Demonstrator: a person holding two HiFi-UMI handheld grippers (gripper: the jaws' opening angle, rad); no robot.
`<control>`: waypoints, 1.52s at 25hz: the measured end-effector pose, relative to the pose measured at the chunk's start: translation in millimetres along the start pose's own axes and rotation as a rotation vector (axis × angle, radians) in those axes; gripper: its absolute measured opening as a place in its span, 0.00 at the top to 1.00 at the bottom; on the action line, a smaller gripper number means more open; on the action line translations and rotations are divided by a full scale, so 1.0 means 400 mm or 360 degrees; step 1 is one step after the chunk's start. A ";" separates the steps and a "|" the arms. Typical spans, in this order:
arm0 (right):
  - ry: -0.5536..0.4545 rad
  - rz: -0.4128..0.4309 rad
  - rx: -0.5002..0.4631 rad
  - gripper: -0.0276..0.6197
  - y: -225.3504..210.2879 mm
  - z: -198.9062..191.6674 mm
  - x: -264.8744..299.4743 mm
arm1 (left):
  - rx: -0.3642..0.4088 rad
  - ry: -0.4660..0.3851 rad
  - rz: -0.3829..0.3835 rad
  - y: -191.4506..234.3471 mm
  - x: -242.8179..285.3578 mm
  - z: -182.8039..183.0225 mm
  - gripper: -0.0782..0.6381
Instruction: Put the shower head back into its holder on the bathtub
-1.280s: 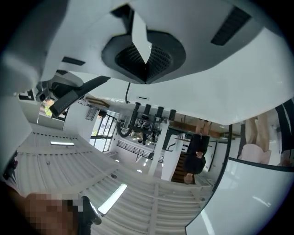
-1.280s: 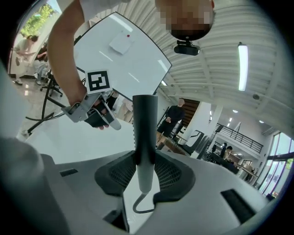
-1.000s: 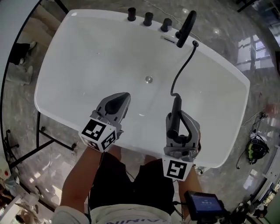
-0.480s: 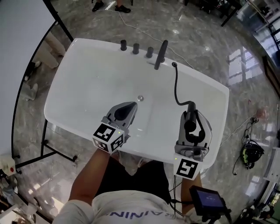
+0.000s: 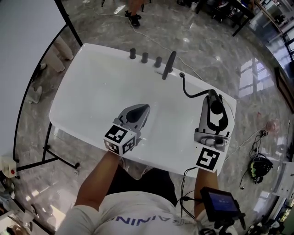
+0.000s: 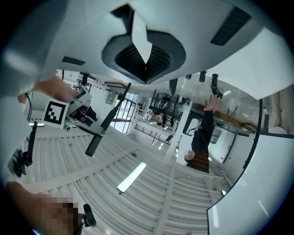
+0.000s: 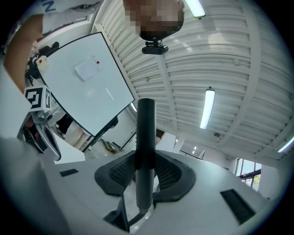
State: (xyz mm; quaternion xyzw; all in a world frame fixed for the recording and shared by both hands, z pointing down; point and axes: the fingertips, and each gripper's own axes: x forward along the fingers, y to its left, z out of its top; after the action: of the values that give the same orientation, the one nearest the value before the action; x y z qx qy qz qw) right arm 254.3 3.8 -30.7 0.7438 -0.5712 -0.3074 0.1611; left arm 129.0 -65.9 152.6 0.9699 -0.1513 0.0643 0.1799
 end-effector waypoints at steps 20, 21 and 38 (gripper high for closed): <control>0.0064 0.0051 0.0083 0.76 -0.092 -0.232 0.306 | -0.0060 0.0000 0.0052 0.062 0.080 0.005 0.87; 0.0084 0.0072 0.0104 0.76 -0.088 -0.255 0.316 | -0.0058 0.0004 0.0053 0.061 0.083 0.003 0.87; 0.0357 0.0146 0.0513 0.76 0.035 -0.691 0.400 | -0.0090 0.0099 0.0154 0.192 0.121 -0.178 0.87</control>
State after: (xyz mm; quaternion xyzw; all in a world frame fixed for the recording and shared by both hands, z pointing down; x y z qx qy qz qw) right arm 446.4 -182.9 143.9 0.7627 -0.6248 -0.1197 0.1165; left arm 145.3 -121.0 252.8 0.9534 -0.1942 0.0987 0.2086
